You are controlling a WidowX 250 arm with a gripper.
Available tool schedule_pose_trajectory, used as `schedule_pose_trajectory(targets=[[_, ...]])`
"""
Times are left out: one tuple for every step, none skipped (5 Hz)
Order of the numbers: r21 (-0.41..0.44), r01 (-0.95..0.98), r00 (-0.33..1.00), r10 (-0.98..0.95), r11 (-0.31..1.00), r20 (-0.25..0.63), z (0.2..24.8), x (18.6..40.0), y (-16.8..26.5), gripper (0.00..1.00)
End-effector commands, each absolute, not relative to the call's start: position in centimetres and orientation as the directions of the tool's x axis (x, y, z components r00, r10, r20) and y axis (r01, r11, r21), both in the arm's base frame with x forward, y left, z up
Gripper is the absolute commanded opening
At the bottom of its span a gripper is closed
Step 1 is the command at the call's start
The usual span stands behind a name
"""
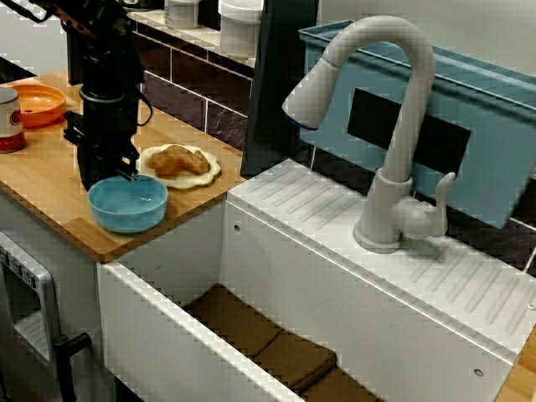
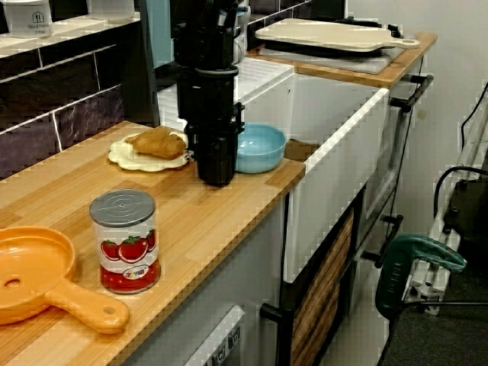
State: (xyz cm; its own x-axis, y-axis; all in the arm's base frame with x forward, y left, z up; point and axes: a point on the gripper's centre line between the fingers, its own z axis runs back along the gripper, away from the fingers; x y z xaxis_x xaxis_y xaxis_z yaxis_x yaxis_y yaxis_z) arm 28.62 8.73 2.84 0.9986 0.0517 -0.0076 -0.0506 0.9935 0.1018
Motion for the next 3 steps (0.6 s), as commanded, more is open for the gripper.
schedule_pose_trajectory(targets=[[0.134, -0.052, 0.999, 0.05, 0.99, 0.015, 5.3, 27.9, 9.1, 0.0], [0.109, -0.083, 0.997, 0.082, 0.991, 0.016, 6.1, 27.9, 10.9, 1.0], [0.084, -0.102, 0.995, 0.101, 0.991, 0.017, 7.5, 27.9, 12.7, 1.0]])
